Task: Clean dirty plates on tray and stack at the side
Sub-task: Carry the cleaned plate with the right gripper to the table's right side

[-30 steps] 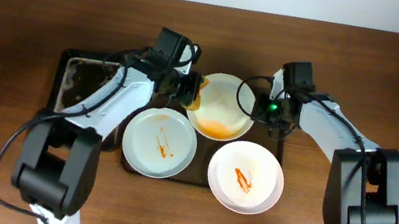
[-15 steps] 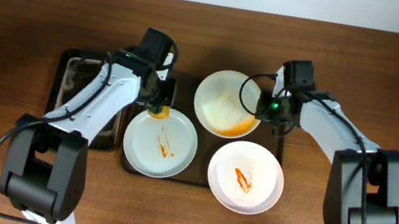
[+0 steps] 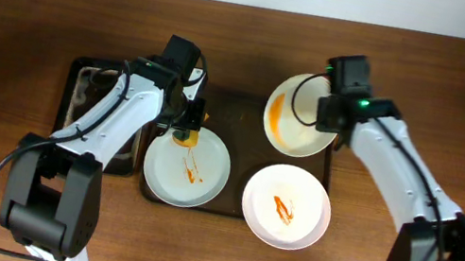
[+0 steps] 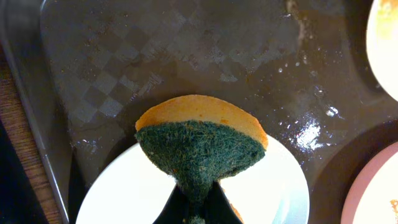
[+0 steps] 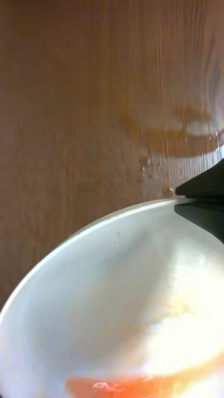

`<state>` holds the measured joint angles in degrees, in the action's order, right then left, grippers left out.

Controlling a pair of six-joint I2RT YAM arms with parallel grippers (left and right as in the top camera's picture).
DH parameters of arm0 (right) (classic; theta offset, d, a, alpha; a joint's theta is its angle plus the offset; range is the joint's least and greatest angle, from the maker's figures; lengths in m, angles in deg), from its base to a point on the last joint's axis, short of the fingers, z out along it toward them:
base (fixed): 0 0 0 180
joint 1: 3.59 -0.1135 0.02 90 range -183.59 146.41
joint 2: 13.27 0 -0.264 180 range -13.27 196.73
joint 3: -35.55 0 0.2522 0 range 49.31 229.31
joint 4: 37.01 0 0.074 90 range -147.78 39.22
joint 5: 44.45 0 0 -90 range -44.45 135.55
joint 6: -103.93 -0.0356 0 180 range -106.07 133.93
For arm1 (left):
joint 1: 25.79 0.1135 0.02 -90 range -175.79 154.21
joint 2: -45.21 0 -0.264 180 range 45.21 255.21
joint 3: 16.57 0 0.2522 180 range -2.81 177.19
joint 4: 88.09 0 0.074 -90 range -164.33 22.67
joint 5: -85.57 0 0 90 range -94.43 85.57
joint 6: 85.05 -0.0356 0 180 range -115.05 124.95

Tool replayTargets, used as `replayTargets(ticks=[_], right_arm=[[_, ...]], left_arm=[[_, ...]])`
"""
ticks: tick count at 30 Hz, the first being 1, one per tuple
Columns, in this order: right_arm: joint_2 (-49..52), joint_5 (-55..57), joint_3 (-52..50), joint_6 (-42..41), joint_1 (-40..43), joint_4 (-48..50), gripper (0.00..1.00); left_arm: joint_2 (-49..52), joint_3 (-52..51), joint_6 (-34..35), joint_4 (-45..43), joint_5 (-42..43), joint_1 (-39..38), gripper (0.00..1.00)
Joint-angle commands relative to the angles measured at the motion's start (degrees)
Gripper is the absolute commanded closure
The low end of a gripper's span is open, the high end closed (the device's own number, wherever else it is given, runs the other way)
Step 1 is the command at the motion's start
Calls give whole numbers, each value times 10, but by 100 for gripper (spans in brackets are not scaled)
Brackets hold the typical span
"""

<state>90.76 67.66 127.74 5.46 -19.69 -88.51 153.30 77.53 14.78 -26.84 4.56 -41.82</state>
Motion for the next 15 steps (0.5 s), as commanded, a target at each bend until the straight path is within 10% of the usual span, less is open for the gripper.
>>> replayTargets(ticks=[1, 15], right_arm=[[-24, 190, 10, 8, -76, 3, 96], [-34, 296, 11, -33, -106, 15, 96]], left_arm=[[-18, -7, -11, 0, 2, 1, 100], [-18, -7, -11, 0, 2, 1, 100]])
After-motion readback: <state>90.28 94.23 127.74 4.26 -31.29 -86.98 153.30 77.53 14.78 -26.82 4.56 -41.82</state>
